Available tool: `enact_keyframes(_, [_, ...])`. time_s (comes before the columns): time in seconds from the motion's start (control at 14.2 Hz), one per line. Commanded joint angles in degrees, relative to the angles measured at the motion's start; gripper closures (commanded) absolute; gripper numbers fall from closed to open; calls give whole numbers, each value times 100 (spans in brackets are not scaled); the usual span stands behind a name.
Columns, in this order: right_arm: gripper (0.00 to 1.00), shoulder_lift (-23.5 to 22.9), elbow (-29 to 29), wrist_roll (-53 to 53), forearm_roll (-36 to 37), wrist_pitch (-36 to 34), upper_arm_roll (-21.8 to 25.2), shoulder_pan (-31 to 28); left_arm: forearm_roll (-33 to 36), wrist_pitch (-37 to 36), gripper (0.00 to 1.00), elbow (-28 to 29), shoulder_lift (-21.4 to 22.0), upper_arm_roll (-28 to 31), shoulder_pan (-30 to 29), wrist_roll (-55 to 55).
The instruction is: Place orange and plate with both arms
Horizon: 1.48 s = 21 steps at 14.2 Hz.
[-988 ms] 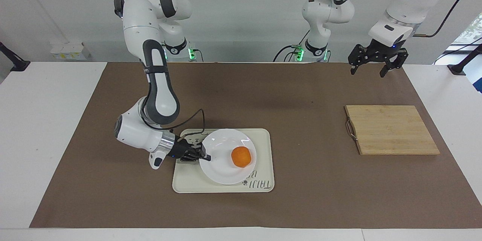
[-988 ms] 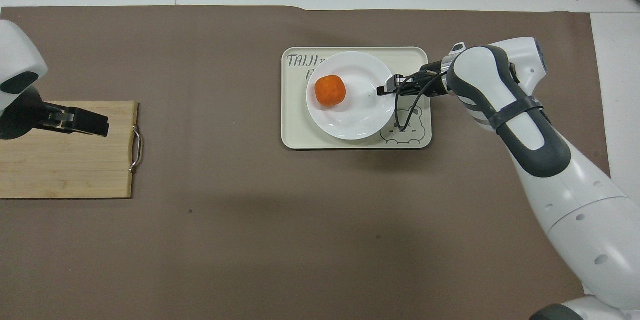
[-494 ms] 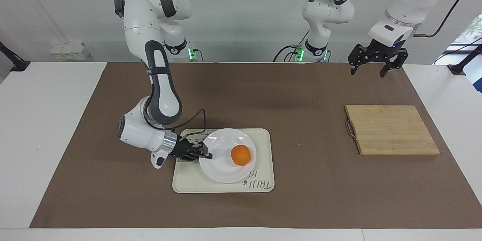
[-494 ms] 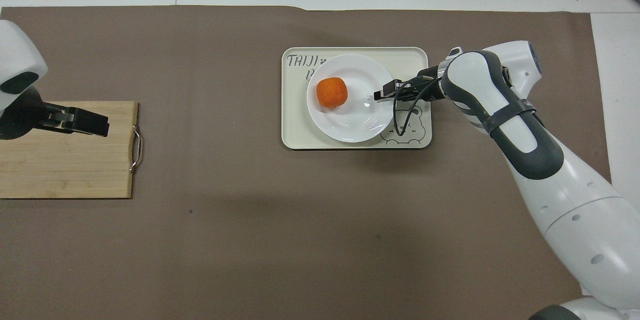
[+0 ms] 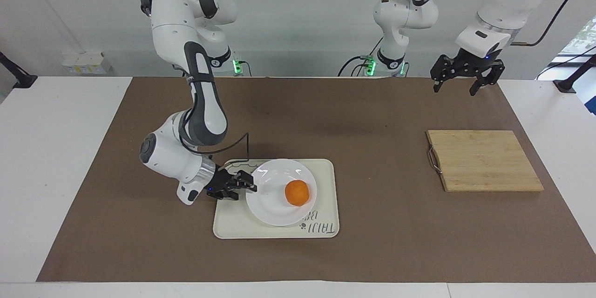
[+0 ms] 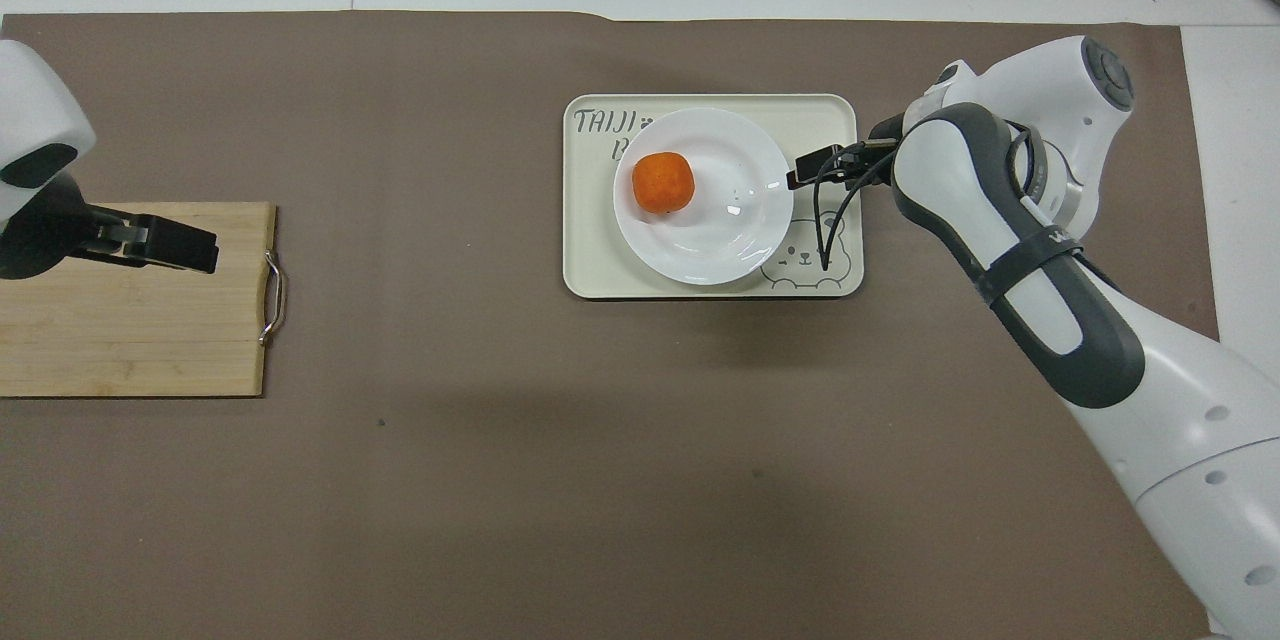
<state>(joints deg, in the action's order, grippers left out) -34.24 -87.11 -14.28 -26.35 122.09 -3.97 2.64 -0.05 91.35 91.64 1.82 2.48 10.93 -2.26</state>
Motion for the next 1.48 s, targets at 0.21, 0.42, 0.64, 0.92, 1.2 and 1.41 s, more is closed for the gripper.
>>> enact_keyframes(0.21, [0, 268, -25, 250, 867, 96, 45, -71, -74, -21, 0, 126, 134, -36, -73, 41])
enact_keyframes(0.42, [0, 453, -7, 741, 1349, 105, 46, -54, -74, -21, 0, 126, 134, -37, -73, 41])
enact_keyframes(0.64, [0, 944, -51, 848, 1693, -166, 89, -132, -74, -21, 0, 117, 134, -37, -73, 41])
enact_keyframes(0.92, [0, 1410, -25, 848, 2028, -562, 186, -211, -74, -21, 0, 126, 134, -36, -73, 41])
enact_keyframes(1.2, [0, 1920, -25, 857, 2054, -1309, 195, -501, -74, -21, 0, 126, 134, -36, -73, 41])
enact_keyframes(1.41, [0, 2271, -25, 857, 2256, -1652, 301, -546, -74, -21, 0, 117, 134, -36, -73, 41])
